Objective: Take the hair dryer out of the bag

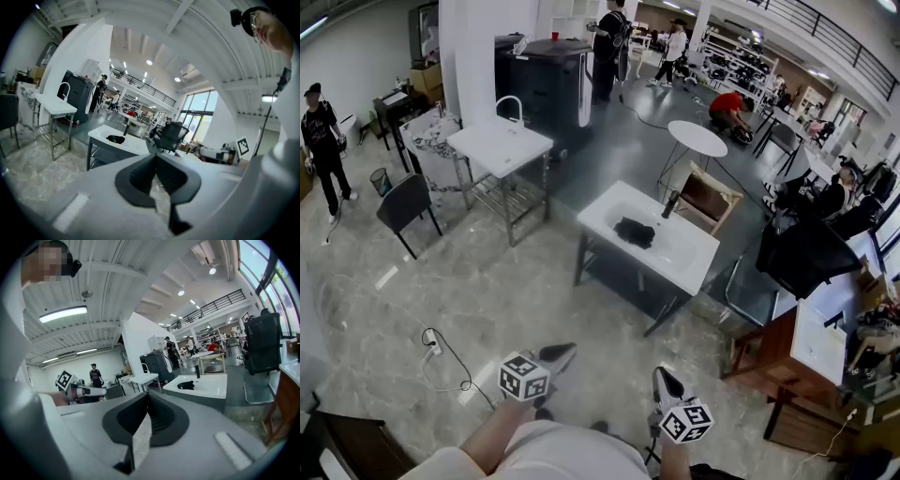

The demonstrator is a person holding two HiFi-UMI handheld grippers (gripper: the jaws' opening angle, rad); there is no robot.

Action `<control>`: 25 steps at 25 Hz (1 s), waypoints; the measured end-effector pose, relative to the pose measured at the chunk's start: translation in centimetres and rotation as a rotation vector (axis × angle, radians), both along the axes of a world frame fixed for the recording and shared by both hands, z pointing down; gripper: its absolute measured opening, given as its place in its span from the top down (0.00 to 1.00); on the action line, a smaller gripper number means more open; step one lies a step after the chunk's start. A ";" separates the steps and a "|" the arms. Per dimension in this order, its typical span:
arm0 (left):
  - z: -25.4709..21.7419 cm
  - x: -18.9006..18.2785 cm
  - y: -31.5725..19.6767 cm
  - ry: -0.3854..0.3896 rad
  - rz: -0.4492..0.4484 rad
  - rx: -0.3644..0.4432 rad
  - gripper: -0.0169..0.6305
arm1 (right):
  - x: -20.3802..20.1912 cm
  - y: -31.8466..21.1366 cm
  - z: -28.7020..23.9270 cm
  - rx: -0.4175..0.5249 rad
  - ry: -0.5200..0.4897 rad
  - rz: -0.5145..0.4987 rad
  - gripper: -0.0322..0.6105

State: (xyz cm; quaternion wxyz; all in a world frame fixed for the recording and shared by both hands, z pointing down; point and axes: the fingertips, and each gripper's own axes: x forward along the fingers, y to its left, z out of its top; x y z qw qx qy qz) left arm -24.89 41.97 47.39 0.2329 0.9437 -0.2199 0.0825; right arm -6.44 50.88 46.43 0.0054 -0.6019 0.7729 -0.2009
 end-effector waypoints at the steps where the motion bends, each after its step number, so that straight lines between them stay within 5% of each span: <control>1: 0.2 -0.3 -0.1 -0.001 0.002 -0.002 0.98 | -0.3 -0.1 0.1 -0.001 0.001 0.003 0.94; 25: 1.6 -7.7 -1.8 0.006 0.065 -0.043 0.98 | -7.9 0.2 1.8 -0.039 -0.014 0.106 0.94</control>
